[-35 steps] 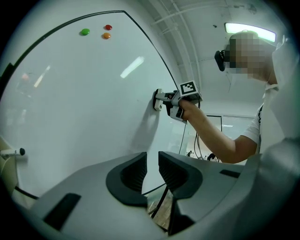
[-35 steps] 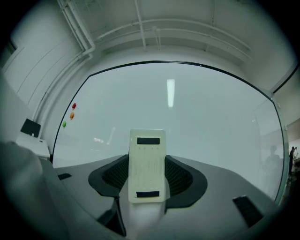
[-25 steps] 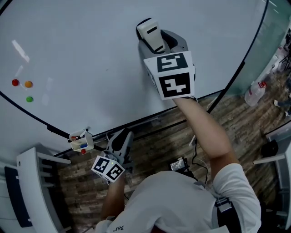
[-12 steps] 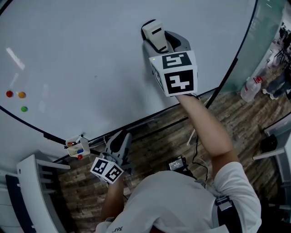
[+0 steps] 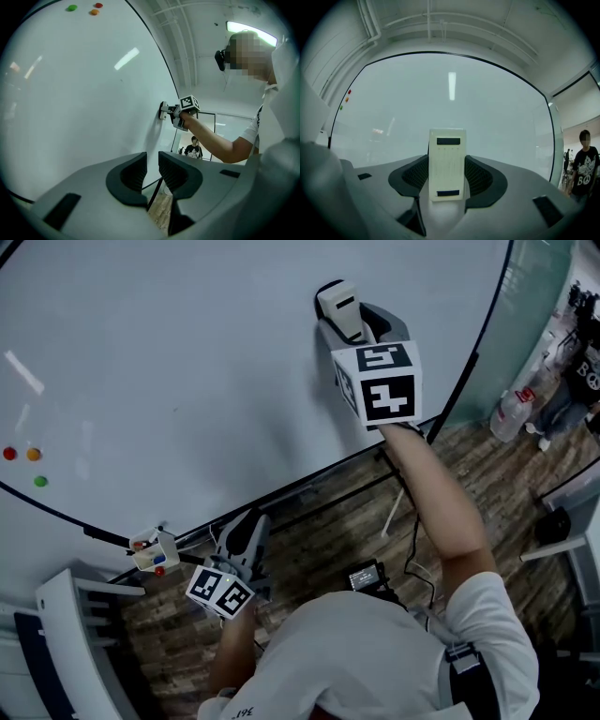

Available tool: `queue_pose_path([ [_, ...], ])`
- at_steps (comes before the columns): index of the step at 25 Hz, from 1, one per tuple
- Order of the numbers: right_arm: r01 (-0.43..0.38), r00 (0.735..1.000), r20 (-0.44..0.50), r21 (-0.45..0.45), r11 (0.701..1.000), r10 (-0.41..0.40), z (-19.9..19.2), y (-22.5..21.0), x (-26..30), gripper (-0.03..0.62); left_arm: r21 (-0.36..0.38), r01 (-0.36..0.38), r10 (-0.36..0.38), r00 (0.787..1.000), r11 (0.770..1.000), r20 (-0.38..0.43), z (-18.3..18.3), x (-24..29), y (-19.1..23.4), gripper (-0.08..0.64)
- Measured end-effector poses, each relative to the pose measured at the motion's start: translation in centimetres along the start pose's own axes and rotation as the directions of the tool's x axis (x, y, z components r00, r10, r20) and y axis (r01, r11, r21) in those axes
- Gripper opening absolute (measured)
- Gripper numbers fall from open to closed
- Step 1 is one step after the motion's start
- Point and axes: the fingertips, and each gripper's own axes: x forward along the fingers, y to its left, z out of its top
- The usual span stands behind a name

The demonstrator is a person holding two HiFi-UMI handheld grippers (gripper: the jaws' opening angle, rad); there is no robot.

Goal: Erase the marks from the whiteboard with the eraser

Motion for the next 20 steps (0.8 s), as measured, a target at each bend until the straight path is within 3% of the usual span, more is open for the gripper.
queue_pose_path([
  [20, 0.023, 1.0, -0.007, -0.062, 0.998, -0.024, -3.4, -7.5, 0.1, 0.253, -0.006, -0.004, 0.004, 1.0, 1.0, -0.021, -2.0, 5.2, -2.5, 0.083],
])
